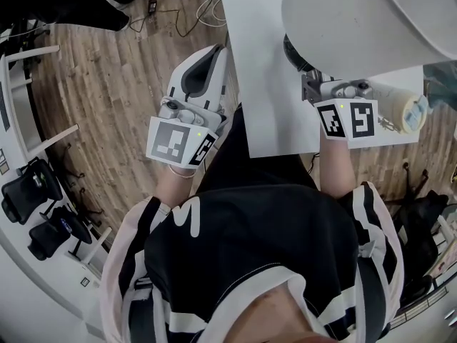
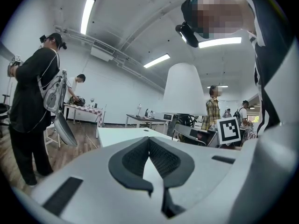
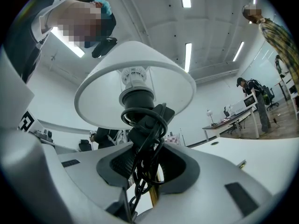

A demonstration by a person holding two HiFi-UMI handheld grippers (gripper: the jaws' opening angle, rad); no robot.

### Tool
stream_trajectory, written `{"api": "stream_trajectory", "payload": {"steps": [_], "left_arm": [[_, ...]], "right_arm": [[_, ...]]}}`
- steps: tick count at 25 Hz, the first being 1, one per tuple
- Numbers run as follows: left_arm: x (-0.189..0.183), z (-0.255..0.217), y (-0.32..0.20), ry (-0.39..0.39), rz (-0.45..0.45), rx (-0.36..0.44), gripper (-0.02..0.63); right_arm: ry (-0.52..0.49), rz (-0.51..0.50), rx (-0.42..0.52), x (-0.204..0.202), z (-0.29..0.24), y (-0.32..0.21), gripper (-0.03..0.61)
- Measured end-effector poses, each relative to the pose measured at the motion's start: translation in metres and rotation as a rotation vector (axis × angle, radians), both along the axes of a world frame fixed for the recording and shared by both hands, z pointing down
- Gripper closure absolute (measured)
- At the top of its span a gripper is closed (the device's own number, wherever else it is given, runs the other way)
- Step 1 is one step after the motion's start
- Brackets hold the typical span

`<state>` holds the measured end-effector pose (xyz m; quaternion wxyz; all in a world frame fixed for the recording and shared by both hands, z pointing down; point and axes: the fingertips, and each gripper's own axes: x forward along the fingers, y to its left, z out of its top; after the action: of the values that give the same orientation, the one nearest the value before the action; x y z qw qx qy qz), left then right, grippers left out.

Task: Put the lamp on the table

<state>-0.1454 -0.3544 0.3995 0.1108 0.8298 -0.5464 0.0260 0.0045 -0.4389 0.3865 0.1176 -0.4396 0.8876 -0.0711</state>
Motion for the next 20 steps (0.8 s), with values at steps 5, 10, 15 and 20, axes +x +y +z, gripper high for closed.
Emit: {"api": "stream_trajectory", "payload": {"steps": [5,10,15,20], "left_arm": [[0.001,0.002,0.003,0.002,-0.008,-0.005,0.609],[-0.002,0.004,0.004,-0.002,-0.018,-0.011,0.609],[-0.002,0.003,0.003,-0.006,-0.017,-0.012,0.609],[-0.005,0.002,0.005,-0.002,-0.019,-0.015,0.609]], "right_arm": [[-0.002,0.003,-0.009,0.002,0.004,-0.002,0.440],[-0.011,0.010,-0.031,0.005,0.013,-0.003,0.440],[-0.008,0.005,-0.036,0.004,0.017,-0.004,0.440],[-0.008,0.005,-0.035,0.004,0.017,-0.002,0.440]]}}
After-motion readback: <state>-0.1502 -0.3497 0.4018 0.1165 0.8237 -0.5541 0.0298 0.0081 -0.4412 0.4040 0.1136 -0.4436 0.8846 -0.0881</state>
